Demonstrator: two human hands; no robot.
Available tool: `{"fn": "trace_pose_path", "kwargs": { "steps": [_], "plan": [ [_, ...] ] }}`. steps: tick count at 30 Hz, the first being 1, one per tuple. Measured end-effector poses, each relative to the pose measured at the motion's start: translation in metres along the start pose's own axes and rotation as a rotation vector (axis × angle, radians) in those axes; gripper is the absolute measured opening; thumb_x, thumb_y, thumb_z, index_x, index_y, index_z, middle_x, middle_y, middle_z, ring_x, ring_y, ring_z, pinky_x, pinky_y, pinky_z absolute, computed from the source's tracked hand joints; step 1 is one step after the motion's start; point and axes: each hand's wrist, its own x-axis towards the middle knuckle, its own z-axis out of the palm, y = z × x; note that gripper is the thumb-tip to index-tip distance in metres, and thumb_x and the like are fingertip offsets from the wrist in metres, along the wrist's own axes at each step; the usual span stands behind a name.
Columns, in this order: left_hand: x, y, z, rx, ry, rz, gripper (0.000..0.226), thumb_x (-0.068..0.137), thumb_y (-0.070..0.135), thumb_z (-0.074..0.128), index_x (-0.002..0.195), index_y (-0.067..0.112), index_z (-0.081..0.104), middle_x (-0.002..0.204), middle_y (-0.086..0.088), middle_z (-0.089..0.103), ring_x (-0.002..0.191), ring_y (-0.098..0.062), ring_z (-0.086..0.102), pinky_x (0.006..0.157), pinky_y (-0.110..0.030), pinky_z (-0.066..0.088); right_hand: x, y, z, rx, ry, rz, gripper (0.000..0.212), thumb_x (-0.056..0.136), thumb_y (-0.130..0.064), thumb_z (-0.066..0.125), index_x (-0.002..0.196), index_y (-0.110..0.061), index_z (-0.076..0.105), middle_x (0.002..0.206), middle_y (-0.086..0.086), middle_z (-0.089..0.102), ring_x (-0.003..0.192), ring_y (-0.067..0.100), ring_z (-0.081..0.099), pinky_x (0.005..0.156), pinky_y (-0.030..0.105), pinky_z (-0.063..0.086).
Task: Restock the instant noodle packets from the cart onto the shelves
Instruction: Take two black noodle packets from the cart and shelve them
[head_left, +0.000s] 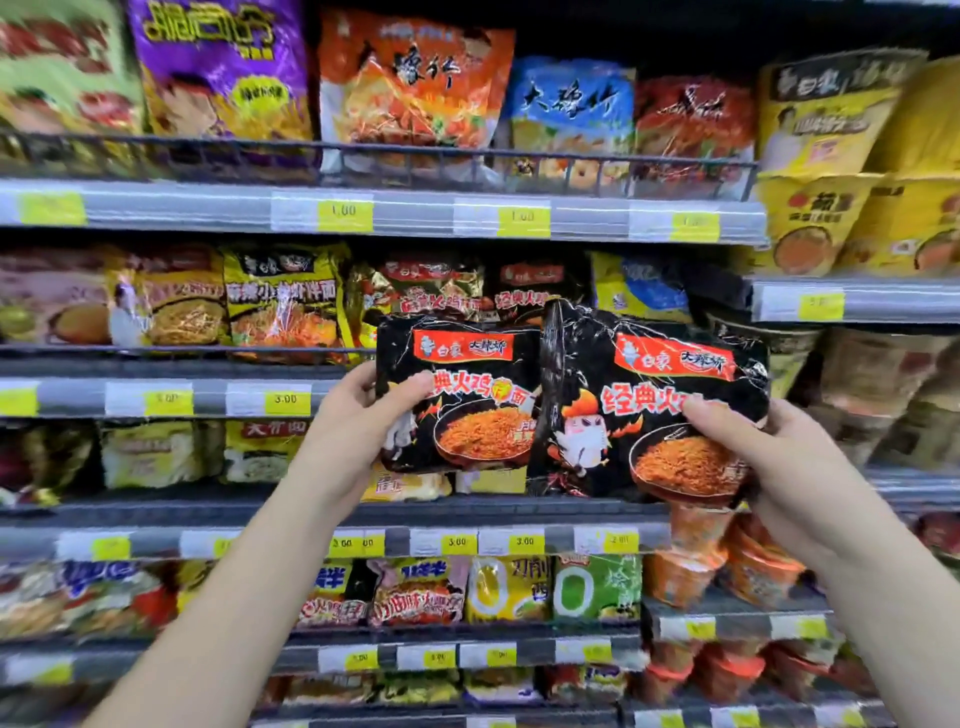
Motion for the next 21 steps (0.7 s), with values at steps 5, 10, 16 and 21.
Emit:
{"fn": "trace_pose_path", "kwargs": {
  "steps": [5, 10, 16, 21],
  "plan": [
    [0.002, 0.01, 0.011, 0.03, -0.003, 0.016, 0.024, 0.087, 0.032, 0.076, 0.099, 0.036, 0.056, 0.096, 0.017, 0.064, 0.079, 0.016, 0.064, 0.095, -0.028, 0.046, 0.023, 0.007, 0.004, 0.009, -0.071, 0.007, 0.054, 0.063, -0.026, 0.079, 0.114, -0.008, 0.07, 0.1, 0.01, 0.08, 0.081, 0.018, 0.077, 0.065, 0.027, 0.06],
    [0.012, 0.02, 0.015, 0.072, 0.006, 0.021, 0.069, 0.071, 0.05, 0.084, 0.13, 0.024, 0.059, 0.123, 0.008, 0.071, 0.116, -0.007, 0.065, 0.113, -0.043, 0.043, 0.04, 0.006, 0.006, 0.05, -0.109, 0.06, 0.039, 0.075, -0.016, 0.072, 0.113, -0.007, 0.069, 0.097, 0.012, 0.079, 0.077, 0.019, 0.077, 0.06, 0.029, 0.06],
    [0.031, 0.014, 0.023, 0.097, -0.021, 0.046, 0.048, 0.08, 0.038, 0.08, 0.123, 0.023, 0.064, 0.112, 0.008, 0.076, 0.107, -0.008, 0.07, 0.104, -0.04, 0.049, 0.051, 0.001, -0.01, 0.018, -0.049, 0.036, 0.029, 0.074, -0.018, 0.071, 0.102, -0.011, 0.07, 0.086, 0.005, 0.079, 0.072, 0.016, 0.076, 0.059, 0.029, 0.061],
    [0.044, 0.011, 0.04, 0.089, -0.013, 0.063, 0.025, 0.089, 0.031, 0.075, 0.111, 0.03, 0.062, 0.095, 0.024, 0.076, 0.091, 0.008, 0.07, 0.089, -0.023, 0.051, 0.06, 0.003, -0.029, 0.022, -0.036, 0.038, 0.031, 0.077, -0.018, 0.071, 0.107, -0.008, 0.07, 0.093, 0.009, 0.079, 0.076, 0.02, 0.076, 0.061, 0.032, 0.062]
  ]
}}
